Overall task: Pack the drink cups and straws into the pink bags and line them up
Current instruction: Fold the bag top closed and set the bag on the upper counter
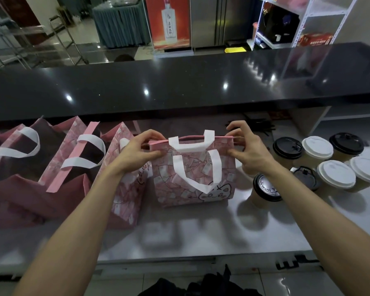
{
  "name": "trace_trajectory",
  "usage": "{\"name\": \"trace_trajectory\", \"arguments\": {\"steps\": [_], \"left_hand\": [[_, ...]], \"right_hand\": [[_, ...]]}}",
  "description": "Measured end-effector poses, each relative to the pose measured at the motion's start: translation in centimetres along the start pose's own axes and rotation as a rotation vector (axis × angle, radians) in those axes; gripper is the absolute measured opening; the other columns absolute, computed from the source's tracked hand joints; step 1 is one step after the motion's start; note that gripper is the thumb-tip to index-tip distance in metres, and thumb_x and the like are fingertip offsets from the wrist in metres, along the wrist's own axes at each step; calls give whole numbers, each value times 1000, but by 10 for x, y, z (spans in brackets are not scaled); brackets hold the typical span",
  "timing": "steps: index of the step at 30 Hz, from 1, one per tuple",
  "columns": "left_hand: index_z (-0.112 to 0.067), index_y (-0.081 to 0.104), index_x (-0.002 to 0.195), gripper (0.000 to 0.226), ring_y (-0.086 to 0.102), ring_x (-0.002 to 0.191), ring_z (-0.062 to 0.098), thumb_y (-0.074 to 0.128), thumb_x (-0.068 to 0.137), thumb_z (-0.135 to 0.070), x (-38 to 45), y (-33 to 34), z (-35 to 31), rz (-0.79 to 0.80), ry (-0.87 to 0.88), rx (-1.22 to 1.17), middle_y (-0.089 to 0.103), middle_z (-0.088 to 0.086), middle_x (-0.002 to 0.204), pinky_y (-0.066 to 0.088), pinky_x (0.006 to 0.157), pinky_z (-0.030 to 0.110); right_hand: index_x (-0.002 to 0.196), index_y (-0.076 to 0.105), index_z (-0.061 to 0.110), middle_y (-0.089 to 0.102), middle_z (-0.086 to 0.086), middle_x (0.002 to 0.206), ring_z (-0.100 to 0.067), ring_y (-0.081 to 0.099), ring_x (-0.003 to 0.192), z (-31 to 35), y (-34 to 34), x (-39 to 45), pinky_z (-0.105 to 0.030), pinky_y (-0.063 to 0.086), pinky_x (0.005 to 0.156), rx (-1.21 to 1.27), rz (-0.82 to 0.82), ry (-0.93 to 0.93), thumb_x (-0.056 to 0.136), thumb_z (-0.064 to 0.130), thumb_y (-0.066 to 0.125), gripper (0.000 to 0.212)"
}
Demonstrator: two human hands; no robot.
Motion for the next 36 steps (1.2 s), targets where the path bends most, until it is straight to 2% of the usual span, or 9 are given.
{"name": "trace_trajectory", "arguments": {"steps": [4,7,12,16,20,24,28,31,36], "left_hand": [[-34,73,121,31,73,118,17,79,98,-14,-2,5,6,-16,-31,-216,77,-6,124,61,96,30],[-26,74,122,28,71,128,21,78,99,-11,-3,2,8,8,-21,-262,77,0,131,56,108,41],[-23,66,91,24,75,121,20,85,92,-8,0,2,5,-79,33,-199,82,2,122,61,105,41],[-15,69,89,24,78,115,19,87,89,0,1,0,7,-82,44,-127,83,1,116,64,101,43],[-21,72,93,35,77,117,15,102,73,-16,-2,-7,5,-10,49,-87,82,-3,121,62,104,38],[-29,74,89,43,78,110,10,101,69,-56,-4,-4,-1,-52,42,24,82,-12,116,64,97,38],[-36,69,94,41,77,103,5,102,71,-43,-2,6,-3,-143,77,161,81,-17,107,64,91,36],[-41,70,108,53,74,97,3,104,67,-41,-3,6,-5,-140,58,200,78,-18,105,62,82,25],[-37,77,104,39,59,94,4,99,72,-43,-4,5,-3,-147,153,471,72,-21,96,55,82,35]], "right_hand": [[127,48,49,66,24,120,0,74,108,-10,2,-1,-30,64,87,-84,-30,-56,100,34,77,42],[125,48,50,66,21,120,2,73,107,-14,1,-1,-24,64,84,-134,-46,-84,103,24,73,43],[115,50,55,64,30,116,7,68,108,-13,1,-3,-4,49,79,-270,-53,-118,100,13,70,49],[105,51,49,58,26,116,7,59,111,-11,-1,-2,-16,49,84,-367,-46,-182,96,6,70,48],[102,58,36,60,17,108,-7,62,106,-6,-5,-3,-39,55,92,-365,-5,-244,91,25,72,21],[98,57,41,62,18,105,-8,64,101,1,-6,-1,-33,55,85,-376,11,-229,92,64,72,28],[112,52,47,63,27,110,5,62,104,5,-4,2,-35,58,85,-373,18,-127,93,49,79,33],[115,64,41,62,20,109,-5,62,100,6,-2,5,-42,57,89,-438,39,-181,98,38,78,23],[112,68,32,63,17,106,-12,63,97,13,1,4,-42,55,89,-450,50,-167,97,35,78,18]]}}
Point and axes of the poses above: each hand's wrist, its own x-axis towards the middle knuckle, its own y-axis out of the palm, z = x × y, the point moved 1 cm from there along x, towards the middle knuckle
